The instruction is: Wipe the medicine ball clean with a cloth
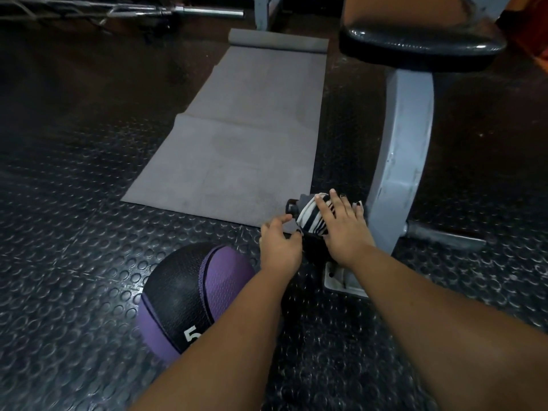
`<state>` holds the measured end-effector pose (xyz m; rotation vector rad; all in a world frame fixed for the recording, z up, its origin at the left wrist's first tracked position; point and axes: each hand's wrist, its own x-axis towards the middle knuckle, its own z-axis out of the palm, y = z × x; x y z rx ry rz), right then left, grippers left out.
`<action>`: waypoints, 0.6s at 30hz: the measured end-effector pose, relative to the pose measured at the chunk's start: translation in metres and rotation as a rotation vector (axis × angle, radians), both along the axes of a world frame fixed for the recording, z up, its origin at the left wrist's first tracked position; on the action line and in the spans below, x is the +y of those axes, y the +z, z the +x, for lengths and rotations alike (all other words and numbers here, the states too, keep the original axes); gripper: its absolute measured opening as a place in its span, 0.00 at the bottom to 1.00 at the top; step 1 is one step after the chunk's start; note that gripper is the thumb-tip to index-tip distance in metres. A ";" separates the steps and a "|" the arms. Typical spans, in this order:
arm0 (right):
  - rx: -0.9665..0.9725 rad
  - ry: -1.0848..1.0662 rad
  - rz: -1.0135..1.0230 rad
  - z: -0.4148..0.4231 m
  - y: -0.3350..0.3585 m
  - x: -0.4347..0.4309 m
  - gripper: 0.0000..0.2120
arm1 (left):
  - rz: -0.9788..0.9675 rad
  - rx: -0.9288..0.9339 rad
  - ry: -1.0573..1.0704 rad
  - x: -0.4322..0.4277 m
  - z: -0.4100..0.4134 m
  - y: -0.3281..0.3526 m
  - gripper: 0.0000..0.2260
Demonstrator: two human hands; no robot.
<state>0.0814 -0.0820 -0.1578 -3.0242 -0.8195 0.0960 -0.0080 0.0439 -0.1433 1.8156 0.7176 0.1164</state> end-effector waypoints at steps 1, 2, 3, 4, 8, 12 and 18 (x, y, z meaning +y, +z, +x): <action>0.006 0.006 0.012 0.001 0.002 -0.001 0.44 | 0.002 0.000 -0.001 0.000 0.000 0.002 0.17; 0.012 0.014 0.025 0.001 0.004 -0.003 0.44 | 0.005 -0.002 0.000 0.001 0.000 0.002 0.17; 0.013 0.025 0.032 0.001 0.007 -0.003 0.44 | 0.016 0.003 0.000 0.002 0.000 0.004 0.17; 0.012 0.037 0.040 0.000 0.009 -0.004 0.44 | 0.032 0.006 -0.003 0.004 0.000 0.004 0.17; -0.025 0.061 0.061 -0.007 0.024 -0.007 0.41 | 0.084 0.013 -0.051 0.007 0.000 0.017 0.17; -0.012 0.050 0.103 -0.018 0.064 -0.006 0.35 | 0.201 0.007 -0.135 0.019 -0.014 0.056 0.16; 0.102 0.097 0.324 -0.058 0.144 0.015 0.29 | 0.481 -0.002 -0.223 0.048 -0.052 0.150 0.18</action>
